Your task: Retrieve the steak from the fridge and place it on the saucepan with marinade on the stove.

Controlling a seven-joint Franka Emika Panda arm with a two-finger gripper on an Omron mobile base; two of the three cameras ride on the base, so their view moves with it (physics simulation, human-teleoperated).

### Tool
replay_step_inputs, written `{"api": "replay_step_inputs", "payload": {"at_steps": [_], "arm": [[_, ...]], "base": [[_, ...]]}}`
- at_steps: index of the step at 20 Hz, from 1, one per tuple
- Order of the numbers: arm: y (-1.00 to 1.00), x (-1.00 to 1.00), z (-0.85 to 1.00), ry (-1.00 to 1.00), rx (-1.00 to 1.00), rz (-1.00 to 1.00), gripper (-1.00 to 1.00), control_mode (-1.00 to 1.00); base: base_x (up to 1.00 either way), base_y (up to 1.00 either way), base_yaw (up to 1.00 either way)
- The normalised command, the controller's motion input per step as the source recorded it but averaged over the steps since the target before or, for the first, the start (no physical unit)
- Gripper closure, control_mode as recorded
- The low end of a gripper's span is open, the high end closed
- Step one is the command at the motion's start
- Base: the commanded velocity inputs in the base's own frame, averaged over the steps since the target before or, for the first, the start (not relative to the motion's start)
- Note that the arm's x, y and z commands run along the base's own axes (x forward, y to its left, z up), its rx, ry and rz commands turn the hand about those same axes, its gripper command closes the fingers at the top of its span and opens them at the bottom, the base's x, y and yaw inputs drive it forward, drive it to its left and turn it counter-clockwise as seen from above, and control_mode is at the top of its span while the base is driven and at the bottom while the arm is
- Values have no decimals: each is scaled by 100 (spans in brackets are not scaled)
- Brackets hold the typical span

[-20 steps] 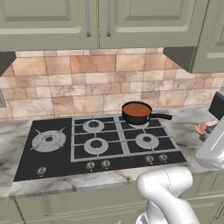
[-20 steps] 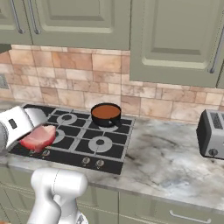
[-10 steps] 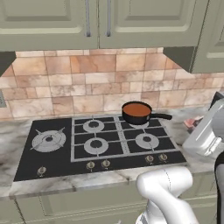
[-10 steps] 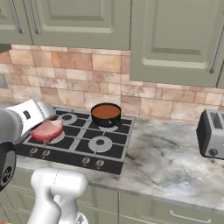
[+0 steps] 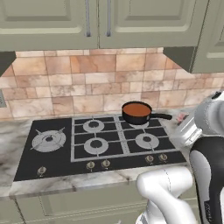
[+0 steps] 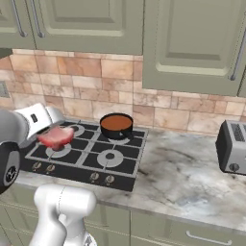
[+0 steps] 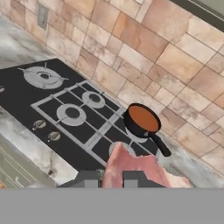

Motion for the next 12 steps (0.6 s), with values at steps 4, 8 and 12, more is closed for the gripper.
{"api": "replay_step_inputs", "payload": {"at_steps": [4,8,12], "arm": [[0,30,-10,-1,0,-14,100,-100],[0,23,-19,-2,0,-11,100,-100],[0,21,-9,0,0,-9,100,-100]], "base": [[0,0,0],[0,0,0],[0,0,0]]}}
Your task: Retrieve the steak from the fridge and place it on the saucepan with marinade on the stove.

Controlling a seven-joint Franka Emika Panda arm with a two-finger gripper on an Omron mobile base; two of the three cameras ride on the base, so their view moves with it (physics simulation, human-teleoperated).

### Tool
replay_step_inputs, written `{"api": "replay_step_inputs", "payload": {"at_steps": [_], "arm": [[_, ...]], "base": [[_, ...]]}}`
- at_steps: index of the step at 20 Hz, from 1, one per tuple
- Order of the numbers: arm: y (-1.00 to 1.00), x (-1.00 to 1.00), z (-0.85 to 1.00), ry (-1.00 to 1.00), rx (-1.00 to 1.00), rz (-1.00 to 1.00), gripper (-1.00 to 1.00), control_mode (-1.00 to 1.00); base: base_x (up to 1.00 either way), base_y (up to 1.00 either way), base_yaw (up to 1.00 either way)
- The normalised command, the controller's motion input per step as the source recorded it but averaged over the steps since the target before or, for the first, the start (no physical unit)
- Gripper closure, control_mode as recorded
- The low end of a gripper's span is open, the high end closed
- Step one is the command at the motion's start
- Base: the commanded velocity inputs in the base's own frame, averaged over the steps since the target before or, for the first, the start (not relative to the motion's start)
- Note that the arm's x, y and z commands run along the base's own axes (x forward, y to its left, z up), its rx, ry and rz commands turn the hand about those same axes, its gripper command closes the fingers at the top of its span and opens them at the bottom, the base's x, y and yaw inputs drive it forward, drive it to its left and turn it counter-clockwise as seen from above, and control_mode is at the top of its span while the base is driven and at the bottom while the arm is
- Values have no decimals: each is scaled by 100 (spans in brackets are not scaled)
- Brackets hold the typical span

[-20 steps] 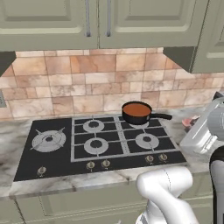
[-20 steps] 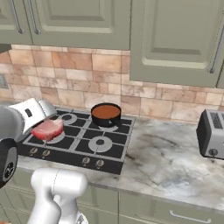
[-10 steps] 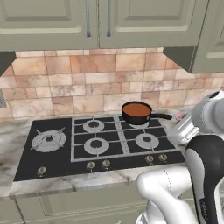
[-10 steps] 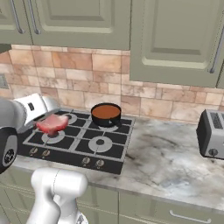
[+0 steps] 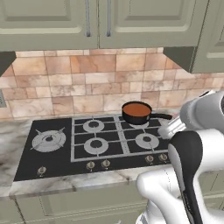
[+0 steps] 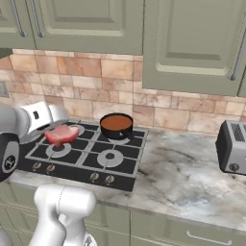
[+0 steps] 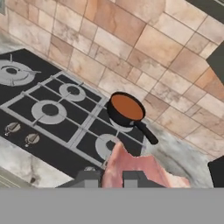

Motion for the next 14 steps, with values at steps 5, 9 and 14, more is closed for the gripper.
{"api": "replay_step_inputs", "payload": {"at_steps": [5,9,14], "arm": [[0,20,0,0,0,-7,100,-100],[-8,26,-3,0,0,-3,100,-100],[-8,30,-10,0,0,-2,100,-100]], "base": [[0,0,0],[0,0,0],[0,0,0]]}}
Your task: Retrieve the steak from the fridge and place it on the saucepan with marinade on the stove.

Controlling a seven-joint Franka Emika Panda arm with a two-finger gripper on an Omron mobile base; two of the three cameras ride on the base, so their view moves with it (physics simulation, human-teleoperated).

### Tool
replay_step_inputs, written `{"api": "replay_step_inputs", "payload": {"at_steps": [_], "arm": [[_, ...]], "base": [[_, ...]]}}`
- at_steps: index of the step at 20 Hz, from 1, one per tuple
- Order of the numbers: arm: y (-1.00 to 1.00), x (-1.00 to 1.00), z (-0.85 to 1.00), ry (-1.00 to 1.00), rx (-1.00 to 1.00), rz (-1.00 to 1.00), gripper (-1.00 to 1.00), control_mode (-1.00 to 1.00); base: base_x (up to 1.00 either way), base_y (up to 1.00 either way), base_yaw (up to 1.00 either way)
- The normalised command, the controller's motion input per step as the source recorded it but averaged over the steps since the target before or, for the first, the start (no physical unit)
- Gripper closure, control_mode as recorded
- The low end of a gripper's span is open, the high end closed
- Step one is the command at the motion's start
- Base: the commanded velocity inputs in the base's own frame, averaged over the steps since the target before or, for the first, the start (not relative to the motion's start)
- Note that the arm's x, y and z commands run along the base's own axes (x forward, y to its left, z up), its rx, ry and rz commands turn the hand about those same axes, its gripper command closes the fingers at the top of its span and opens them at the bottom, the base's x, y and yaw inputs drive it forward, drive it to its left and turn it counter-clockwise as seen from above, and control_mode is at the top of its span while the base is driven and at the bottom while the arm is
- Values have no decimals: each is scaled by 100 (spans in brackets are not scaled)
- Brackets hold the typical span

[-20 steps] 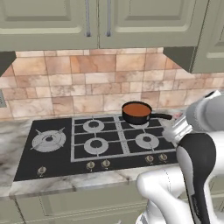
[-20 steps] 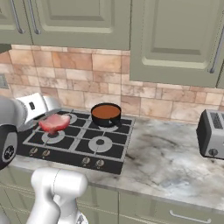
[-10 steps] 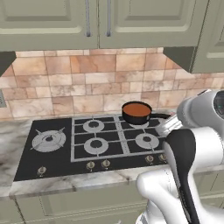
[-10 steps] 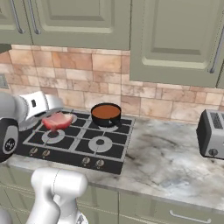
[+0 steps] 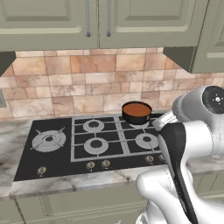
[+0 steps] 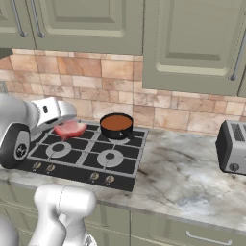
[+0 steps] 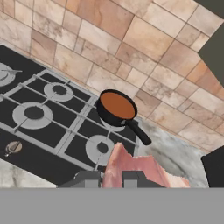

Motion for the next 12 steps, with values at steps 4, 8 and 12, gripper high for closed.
{"api": "replay_step_inputs", "payload": {"at_steps": [4,8,12], "arm": [[-1,27,-12,0,0,0,100,-100],[0,29,-21,0,0,0,100,-100],[0,30,-20,0,0,0,100,-100]], "base": [[0,0,0],[0,0,0],[0,0,0]]}}
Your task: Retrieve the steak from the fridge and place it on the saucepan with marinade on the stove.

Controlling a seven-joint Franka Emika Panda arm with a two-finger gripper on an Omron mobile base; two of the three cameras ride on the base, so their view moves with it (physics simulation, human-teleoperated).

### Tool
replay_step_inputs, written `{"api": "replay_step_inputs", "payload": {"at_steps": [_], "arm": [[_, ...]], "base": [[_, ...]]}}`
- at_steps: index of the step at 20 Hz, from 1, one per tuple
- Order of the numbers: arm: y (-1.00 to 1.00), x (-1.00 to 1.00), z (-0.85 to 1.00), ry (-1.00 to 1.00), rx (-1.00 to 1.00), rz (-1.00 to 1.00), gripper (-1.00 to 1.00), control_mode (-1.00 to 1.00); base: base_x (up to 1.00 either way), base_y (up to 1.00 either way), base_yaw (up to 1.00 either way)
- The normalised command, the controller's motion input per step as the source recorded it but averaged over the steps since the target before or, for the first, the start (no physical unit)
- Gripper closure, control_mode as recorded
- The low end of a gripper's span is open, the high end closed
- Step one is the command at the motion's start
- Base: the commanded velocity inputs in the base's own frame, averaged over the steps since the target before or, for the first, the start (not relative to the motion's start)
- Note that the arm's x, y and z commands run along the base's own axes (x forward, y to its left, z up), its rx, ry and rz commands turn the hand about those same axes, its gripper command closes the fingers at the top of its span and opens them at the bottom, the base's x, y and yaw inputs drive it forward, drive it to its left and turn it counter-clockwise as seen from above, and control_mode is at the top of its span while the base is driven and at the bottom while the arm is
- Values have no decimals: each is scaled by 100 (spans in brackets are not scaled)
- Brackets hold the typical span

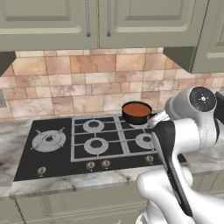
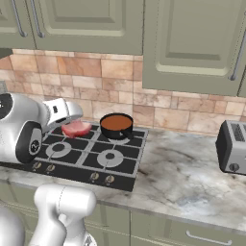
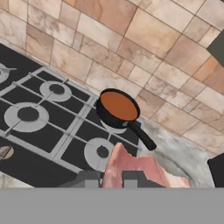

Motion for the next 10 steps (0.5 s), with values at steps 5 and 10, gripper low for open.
{"api": "replay_step_inputs", "payload": {"at_steps": [5,10], "arm": [[0,46,-7,0,0,0,100,-100],[0,46,-5,0,0,-1,100,-100]], "base": [[0,0,0],[0,0,0]]}}
